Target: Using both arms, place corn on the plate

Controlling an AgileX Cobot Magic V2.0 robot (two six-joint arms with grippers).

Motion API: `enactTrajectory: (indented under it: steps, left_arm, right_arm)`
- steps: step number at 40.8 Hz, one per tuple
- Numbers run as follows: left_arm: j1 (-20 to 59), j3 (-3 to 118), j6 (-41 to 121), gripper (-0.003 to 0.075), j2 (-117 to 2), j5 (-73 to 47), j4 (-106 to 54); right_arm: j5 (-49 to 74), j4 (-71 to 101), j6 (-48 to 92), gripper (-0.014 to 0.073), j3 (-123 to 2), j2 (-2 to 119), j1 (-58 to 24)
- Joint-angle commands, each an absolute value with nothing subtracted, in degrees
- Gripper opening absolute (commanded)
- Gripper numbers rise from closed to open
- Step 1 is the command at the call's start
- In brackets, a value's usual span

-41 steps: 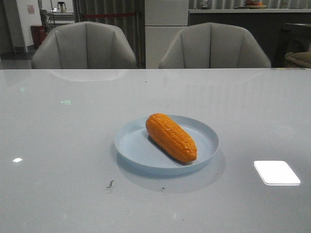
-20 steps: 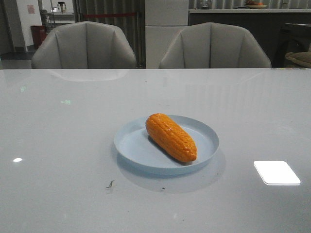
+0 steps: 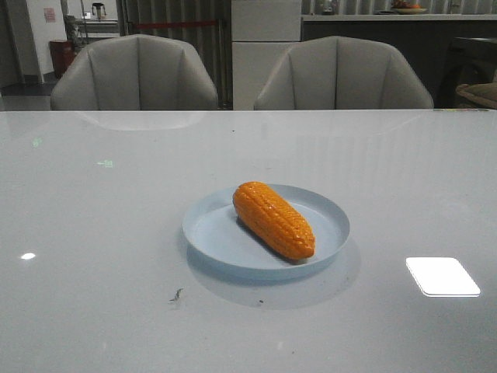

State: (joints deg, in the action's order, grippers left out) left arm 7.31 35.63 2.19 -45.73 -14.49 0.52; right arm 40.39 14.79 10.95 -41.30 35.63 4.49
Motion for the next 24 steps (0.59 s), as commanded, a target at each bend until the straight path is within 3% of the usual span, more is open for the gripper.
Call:
enactTrajectory:
  steps: [1,11,24]
  left_arm:
    - [7.23,37.36,1.57,0.0094,-46.72,-9.80,0.00]
    - [7.23,37.13,1.57,0.0094,-47.91,-11.49,0.00]
    - [7.23,35.36,1.57,0.0094,-31.91,-19.70,0.46]
  right_arm:
    - [36.43,15.63,11.13,0.0571,-42.81,35.71,4.92]
    - [36.43,15.63,11.13,0.0571,-42.81,35.71,4.92]
    - [36.43,15.63,11.13,0.0571,-42.81,35.71,4.92]
